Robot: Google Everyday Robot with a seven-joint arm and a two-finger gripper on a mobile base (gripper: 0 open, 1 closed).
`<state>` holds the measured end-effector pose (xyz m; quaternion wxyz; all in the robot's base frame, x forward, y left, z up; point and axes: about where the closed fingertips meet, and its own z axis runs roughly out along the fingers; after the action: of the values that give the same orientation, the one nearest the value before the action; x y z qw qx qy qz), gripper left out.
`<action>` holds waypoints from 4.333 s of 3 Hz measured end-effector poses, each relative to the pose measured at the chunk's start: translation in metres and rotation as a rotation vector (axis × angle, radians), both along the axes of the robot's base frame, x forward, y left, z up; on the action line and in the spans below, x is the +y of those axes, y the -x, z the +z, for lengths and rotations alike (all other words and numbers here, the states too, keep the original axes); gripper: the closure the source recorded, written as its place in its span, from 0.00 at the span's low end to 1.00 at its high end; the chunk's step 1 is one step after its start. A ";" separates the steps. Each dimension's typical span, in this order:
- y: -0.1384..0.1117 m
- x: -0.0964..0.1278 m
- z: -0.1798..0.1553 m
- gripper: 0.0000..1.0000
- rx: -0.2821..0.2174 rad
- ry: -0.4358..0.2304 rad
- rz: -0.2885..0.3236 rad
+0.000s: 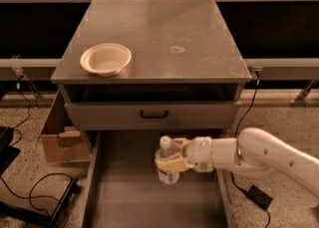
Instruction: Pick blue plastic bottle from middle drawer and place on counter
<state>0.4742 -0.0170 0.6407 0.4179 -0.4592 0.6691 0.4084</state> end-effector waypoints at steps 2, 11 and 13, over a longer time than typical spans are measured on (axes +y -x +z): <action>-0.069 -0.049 0.210 1.00 -0.102 0.107 -0.095; -0.382 -0.139 0.366 1.00 -0.318 -0.074 -0.696; -0.408 -0.121 0.323 1.00 -0.281 -0.135 -0.630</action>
Offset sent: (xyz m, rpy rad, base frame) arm 0.1364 -0.1029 0.3655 -0.1531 -0.2027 -0.2034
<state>0.8820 -0.1382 0.9637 0.6408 -0.2535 0.6854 0.2353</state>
